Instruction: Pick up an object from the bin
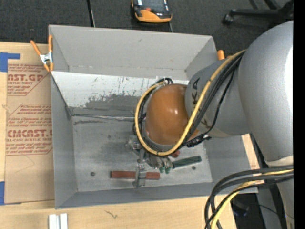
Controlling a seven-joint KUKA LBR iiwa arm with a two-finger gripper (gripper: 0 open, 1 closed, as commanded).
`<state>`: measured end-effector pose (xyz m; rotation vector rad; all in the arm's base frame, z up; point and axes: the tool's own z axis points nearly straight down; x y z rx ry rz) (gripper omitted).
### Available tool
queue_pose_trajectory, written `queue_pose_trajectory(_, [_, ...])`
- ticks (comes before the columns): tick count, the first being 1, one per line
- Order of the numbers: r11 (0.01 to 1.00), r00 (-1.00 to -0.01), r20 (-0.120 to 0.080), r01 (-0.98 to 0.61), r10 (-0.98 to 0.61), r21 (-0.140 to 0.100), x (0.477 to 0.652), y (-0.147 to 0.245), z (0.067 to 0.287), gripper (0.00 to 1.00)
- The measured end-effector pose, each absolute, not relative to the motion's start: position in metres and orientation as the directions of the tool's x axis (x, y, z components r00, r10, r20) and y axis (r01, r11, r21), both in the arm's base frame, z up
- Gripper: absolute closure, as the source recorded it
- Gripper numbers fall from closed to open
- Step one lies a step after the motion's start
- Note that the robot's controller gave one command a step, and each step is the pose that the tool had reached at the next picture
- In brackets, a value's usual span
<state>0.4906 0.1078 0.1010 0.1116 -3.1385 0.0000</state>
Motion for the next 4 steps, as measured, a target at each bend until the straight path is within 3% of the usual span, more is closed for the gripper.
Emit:
queue_pose_trajectory(1, [1.000,-1.000,0.001,0.011,0.011,0.001,0.480,0.111,0.110,0.00])
queue_pose_trajectory(2, [0.998,-0.998,-0.008,-0.062,-0.062,0.001,0.481,0.100,0.069,0.00])
queue_pose_trajectory(3, [0.997,-0.997,0.001,0.081,0.081,0.000,0.480,0.111,0.070,1.00])
queue_pose_trajectory(4, [0.997,-0.997,0.001,0.081,0.081,0.000,0.480,0.111,0.070,1.00])
